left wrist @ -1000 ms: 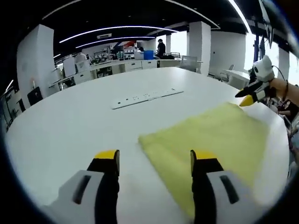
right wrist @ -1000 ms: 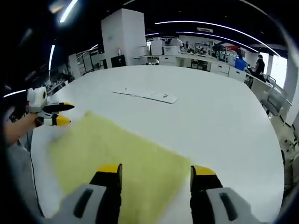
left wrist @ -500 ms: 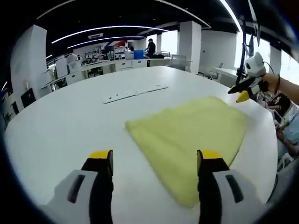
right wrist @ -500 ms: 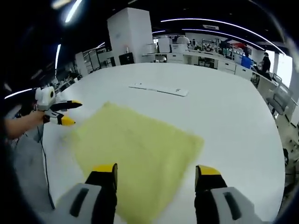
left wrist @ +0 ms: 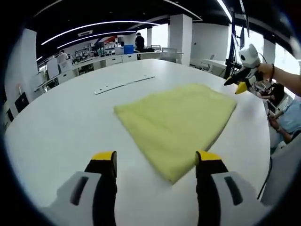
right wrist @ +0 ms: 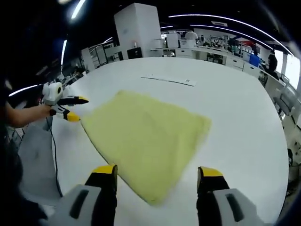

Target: Fold the garment on the visible template until the final outline fits inside the template.

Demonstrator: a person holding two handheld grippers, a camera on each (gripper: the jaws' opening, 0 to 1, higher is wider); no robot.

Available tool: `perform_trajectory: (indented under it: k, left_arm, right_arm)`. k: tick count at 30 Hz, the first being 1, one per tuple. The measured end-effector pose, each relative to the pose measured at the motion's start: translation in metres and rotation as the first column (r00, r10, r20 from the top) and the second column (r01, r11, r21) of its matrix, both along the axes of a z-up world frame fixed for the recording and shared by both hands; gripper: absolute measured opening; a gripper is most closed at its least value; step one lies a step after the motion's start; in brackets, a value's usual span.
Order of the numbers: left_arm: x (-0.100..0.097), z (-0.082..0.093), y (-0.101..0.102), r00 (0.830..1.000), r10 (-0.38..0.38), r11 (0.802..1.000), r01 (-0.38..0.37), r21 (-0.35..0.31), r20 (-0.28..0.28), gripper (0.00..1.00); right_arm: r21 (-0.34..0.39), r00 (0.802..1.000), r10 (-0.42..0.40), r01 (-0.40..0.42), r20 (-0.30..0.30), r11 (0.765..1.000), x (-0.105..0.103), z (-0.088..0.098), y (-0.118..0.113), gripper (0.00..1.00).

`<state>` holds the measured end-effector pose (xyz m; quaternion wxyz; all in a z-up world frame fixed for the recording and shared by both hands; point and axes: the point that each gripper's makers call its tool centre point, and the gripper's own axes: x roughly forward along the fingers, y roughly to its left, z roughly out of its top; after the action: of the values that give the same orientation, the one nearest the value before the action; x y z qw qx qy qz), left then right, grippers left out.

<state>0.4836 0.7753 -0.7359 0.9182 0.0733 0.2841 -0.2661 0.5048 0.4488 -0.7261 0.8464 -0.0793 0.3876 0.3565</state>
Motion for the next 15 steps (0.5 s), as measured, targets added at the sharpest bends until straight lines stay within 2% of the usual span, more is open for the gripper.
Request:
perform_trajectory:
  k: [3, 7, 15]
  left_arm:
    - [-0.006, -0.003, -0.003, 1.000, -0.006, 1.000, 0.006, -0.007, -0.013, 0.58]
    - [-0.011, -0.009, -0.006, 0.999, -0.015, 1.000, 0.014, -0.009, -0.033, 0.52]
    - [-0.023, -0.019, -0.008, 0.997, -0.034, 0.999, 0.034, -0.008, -0.076, 0.44]
  right_arm:
    - [0.006, 1.000, -0.003, 0.003, -0.016, 1.000, -0.011, -0.004, -0.004, 0.66]
    - [0.014, 1.000, 0.009, -0.009, -0.028, 1.000, -0.023, -0.008, -0.008, 0.58]
    - [0.011, 0.999, 0.016, -0.015, -0.039, 1.000, -0.036, -0.018, -0.015, 0.46]
